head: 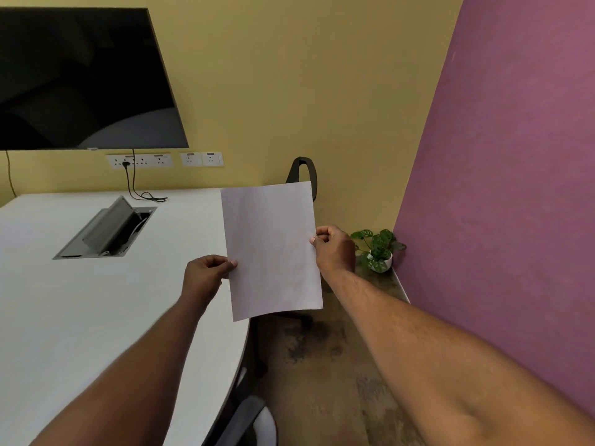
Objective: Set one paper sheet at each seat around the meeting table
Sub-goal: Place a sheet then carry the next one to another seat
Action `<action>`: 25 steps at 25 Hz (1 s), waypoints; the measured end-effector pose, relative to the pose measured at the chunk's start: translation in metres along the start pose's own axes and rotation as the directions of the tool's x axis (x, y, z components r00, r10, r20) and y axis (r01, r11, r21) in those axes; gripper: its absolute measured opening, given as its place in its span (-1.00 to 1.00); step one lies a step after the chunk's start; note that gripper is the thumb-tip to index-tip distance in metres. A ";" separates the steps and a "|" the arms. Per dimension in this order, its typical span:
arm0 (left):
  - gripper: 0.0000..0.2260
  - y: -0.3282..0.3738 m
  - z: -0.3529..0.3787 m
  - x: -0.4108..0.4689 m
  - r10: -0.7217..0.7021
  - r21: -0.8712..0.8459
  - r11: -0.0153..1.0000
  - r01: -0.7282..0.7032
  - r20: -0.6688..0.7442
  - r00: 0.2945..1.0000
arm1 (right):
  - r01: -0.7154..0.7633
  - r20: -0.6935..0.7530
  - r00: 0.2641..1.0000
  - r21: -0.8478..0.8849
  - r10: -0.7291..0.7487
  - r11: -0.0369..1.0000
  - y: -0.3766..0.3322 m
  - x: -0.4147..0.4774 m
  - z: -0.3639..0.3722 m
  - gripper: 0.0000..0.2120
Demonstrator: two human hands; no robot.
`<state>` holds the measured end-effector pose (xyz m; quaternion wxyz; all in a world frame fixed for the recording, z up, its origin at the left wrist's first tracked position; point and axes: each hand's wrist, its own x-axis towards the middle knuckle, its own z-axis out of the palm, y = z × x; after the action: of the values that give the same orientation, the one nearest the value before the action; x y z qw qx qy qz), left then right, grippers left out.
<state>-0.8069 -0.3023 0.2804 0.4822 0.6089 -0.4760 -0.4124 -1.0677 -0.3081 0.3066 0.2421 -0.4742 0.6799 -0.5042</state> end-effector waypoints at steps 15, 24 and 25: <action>-0.91 0.063 0.154 0.198 -0.041 -0.042 0.999 0.029 -0.333 0.942 | 0.163 0.324 0.931 0.049 -0.169 0.986 -0.001 0.330 0.056 -0.92; -0.89 0.056 0.151 0.321 -0.111 -0.065 0.994 0.091 -0.455 0.883 | 0.166 0.426 0.877 0.161 -0.220 0.973 -0.025 0.456 0.180 -0.91; -0.89 0.052 0.147 0.335 -0.115 -0.068 0.993 0.094 -0.464 0.879 | 0.174 0.441 0.866 0.173 -0.234 0.969 -0.027 0.466 0.196 -0.91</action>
<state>-0.8886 -0.6631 0.2883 0.5728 0.7042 -0.3035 -0.2895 -1.1001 -0.8127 0.3277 0.3704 -0.6327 0.5159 -0.4432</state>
